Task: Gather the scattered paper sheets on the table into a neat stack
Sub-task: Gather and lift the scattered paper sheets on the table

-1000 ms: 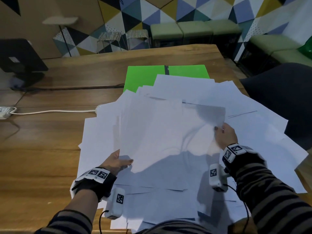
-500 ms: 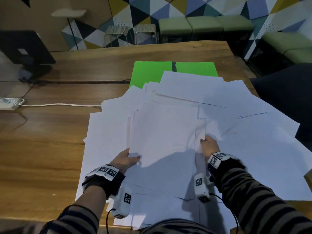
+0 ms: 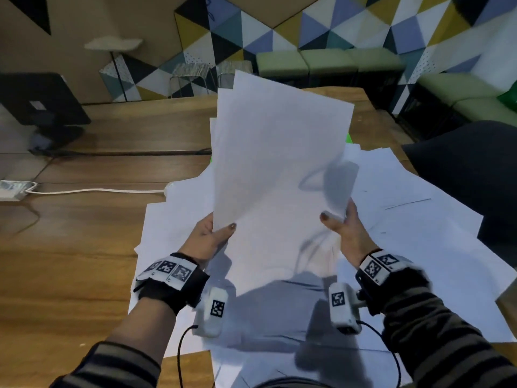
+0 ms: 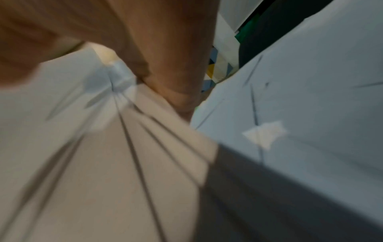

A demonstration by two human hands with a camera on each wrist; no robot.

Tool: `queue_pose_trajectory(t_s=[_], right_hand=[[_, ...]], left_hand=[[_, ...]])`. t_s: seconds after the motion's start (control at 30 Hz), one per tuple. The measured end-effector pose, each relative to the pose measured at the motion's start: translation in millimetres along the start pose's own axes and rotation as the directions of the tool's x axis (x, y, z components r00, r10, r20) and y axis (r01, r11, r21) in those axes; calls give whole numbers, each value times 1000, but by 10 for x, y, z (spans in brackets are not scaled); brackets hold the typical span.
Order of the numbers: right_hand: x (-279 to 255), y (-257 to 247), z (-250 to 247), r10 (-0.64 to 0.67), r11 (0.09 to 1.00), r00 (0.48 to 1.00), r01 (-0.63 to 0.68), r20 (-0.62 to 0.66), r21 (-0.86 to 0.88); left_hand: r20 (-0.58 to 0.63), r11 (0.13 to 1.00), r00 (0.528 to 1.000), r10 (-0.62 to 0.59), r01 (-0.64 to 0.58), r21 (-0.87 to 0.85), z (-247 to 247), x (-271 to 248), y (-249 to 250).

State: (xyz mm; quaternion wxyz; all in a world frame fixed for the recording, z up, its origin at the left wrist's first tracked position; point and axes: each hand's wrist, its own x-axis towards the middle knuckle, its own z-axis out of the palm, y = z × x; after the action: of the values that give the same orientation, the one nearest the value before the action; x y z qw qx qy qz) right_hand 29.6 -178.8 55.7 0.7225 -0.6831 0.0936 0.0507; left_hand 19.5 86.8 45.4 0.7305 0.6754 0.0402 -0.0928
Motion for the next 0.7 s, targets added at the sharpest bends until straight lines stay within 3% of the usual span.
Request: queue_pose_trajectory(t_s=[0.13, 0.23, 0.33, 0.47, 0.6, 0.7], right_hand=[[-8, -325, 67, -188, 981, 980, 184, -68, -59], [-46, -533, 131, -408, 910, 901, 387, -146, -151], [-104, -693, 185, -495, 869, 852, 485, -167, -98], [-142, -747, 209, -484, 863, 846, 504, -224, 42], [-151, -604, 206, -413, 910, 900, 413, -143, -27], [-120, -506, 169, -323, 946, 939, 324, -113, -16]], left_hand=[[6, 979, 984, 176, -175, 99, 133, 101, 357], [-50, 952, 963, 266, -254, 174, 176, 172, 547], [-116, 938, 938, 327, -308, 158, 232, 175, 697], [-138, 939, 932, 334, -318, 128, 277, 133, 786], [-146, 927, 918, 369, -351, 130, 299, 116, 730], [-162, 943, 932, 325, -305, 133, 318, 84, 647]])
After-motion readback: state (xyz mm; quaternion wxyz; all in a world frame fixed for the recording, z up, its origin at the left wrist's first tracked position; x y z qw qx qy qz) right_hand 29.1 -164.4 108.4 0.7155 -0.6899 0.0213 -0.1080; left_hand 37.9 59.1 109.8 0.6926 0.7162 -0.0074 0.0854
